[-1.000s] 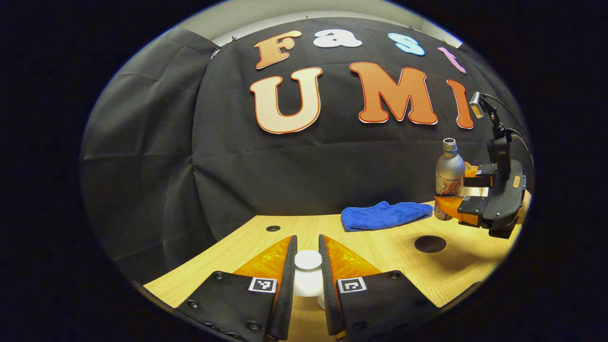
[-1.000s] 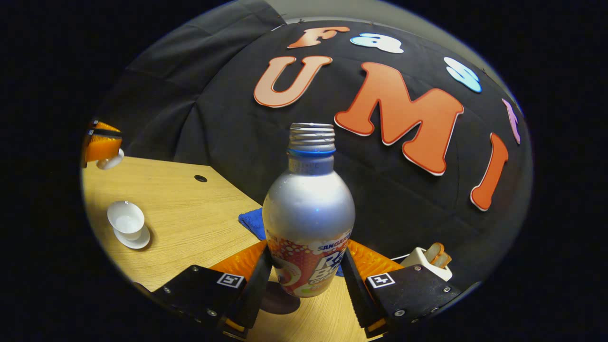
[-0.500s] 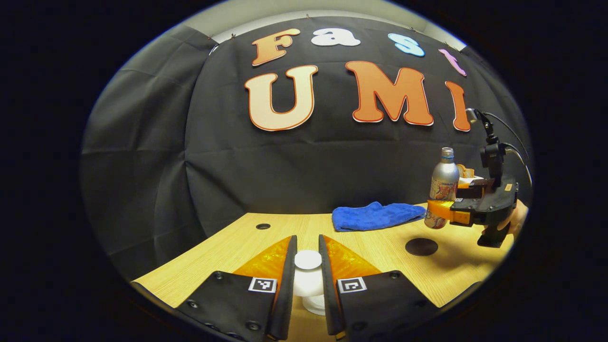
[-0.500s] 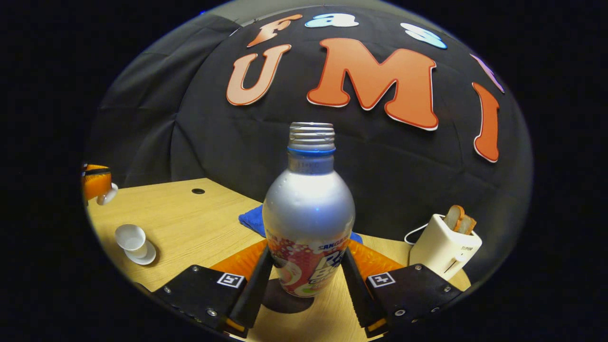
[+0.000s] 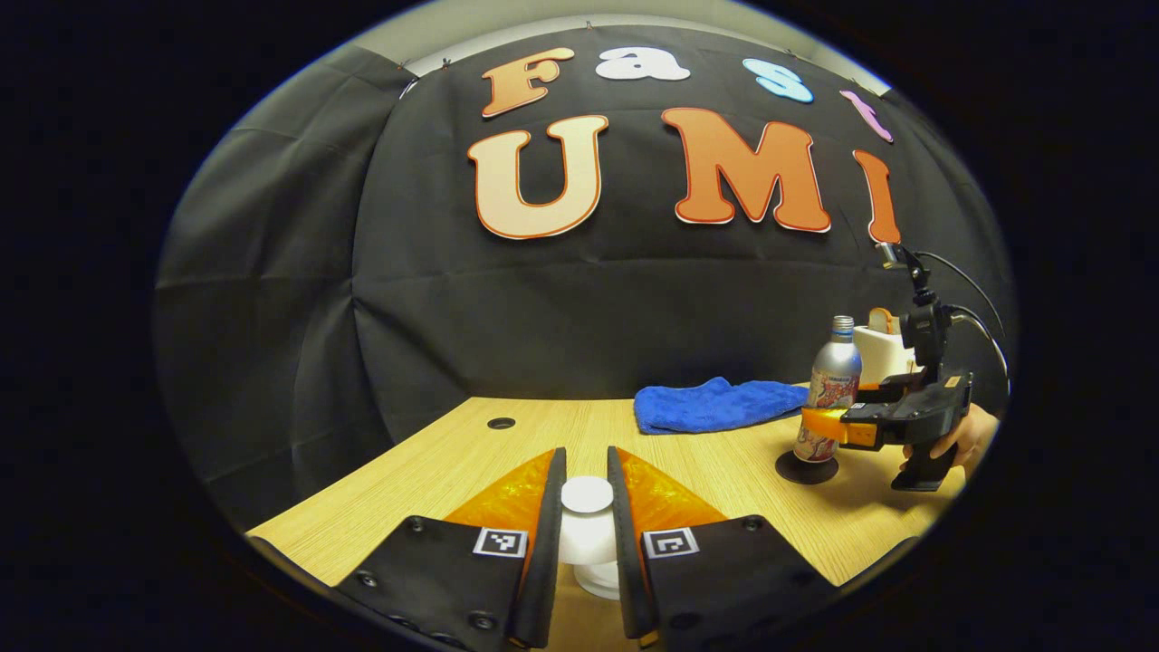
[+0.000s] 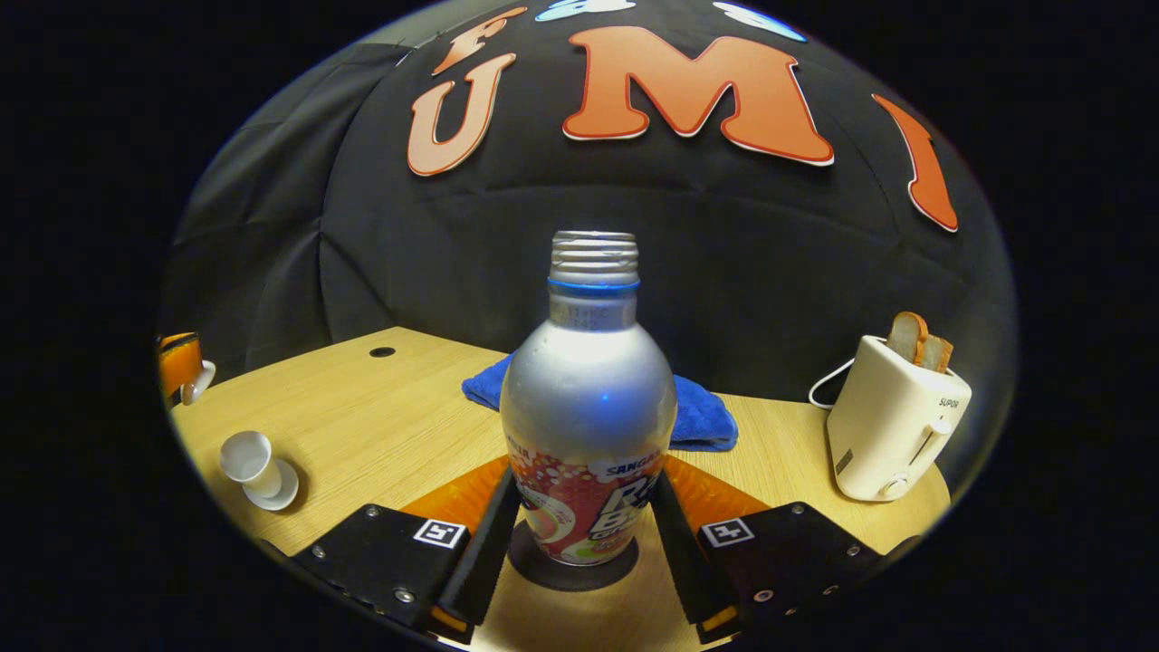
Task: Open the teacup lid with one hand, grasp the water bottle and pour water into the teacup with the other hand; after pouring, place the water bottle on the coaster and then close the teacup lid.
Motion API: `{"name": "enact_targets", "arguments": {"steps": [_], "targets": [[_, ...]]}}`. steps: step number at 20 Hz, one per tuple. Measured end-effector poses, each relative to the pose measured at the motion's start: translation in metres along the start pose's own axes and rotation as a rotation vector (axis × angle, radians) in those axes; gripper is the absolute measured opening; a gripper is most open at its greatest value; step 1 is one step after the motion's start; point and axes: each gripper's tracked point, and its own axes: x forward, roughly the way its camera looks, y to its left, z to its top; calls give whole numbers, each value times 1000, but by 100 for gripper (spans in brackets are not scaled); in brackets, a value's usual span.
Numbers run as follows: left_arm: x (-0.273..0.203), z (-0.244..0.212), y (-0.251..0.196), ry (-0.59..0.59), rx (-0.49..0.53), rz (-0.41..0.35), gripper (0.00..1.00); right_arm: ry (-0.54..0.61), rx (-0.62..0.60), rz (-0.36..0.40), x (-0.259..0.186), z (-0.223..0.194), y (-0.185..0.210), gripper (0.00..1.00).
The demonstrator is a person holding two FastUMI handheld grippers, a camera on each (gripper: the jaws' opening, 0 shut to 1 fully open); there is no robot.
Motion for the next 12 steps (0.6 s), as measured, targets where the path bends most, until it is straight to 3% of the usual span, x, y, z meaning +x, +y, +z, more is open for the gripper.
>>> {"name": "enact_targets", "arguments": {"steps": [3, 4, 11, 12], "targets": [[0, -3, 1, 6, -2, 1, 29, 34, 3, 0, 5, -11, 3, 80], [0, -4, 1, 9, -4, 2, 33, 44, 0, 0, 5, -15, 4, 80], [5, -11, -8, 27, -34, -26, 33, 49, -9, -7, 5, -17, 3, 80], [6, -14, -11, 30, -40, -32, 37, 52, -13, -10, 5, -18, 2, 83]]}}
